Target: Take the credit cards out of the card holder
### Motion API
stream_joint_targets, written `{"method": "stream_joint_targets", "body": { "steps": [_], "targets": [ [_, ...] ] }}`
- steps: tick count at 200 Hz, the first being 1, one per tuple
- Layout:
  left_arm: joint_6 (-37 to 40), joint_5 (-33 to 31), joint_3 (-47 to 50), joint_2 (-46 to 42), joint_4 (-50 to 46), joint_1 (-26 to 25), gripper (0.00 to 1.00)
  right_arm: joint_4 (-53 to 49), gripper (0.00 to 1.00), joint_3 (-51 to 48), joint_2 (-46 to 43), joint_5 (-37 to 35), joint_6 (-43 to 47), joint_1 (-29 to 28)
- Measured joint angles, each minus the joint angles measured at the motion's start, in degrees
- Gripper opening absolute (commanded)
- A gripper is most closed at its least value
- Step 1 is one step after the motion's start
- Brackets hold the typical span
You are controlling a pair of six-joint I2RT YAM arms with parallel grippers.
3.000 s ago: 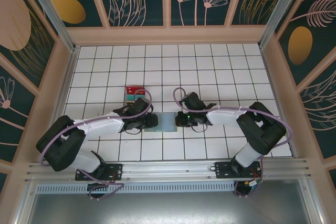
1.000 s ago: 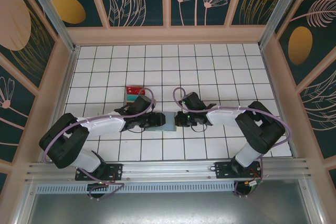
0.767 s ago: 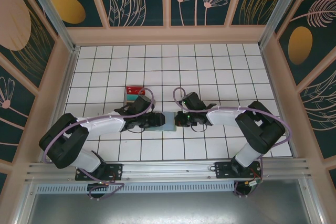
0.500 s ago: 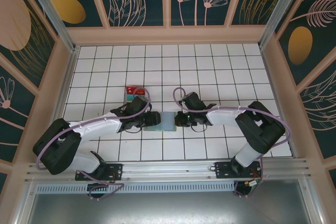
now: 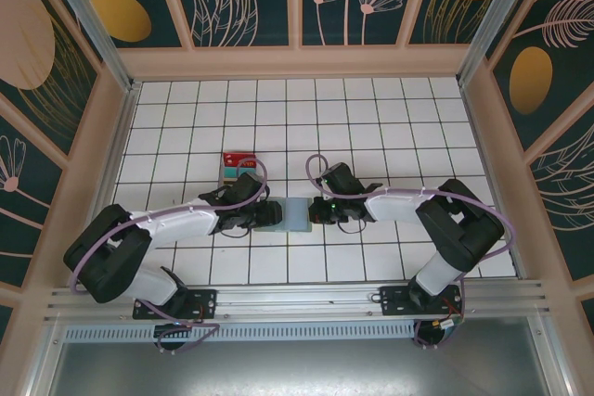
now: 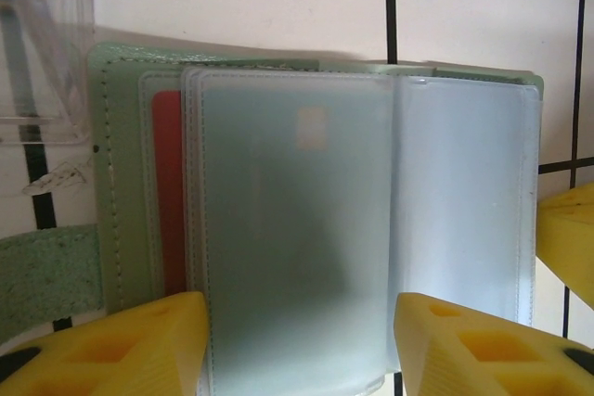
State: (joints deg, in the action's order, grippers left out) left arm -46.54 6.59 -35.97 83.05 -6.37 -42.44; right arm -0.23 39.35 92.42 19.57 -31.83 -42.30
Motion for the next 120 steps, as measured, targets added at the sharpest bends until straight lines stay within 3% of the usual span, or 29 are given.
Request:
{"method": "stream_joint_targets", "body": {
  "steps": [120],
  "targets": [
    [0.7,5.7,-0.2,2.1,4.6,0.2,0.58,0.0,0.03,0.0,0.0,0.0,0.0,0.0]
  ]
}}
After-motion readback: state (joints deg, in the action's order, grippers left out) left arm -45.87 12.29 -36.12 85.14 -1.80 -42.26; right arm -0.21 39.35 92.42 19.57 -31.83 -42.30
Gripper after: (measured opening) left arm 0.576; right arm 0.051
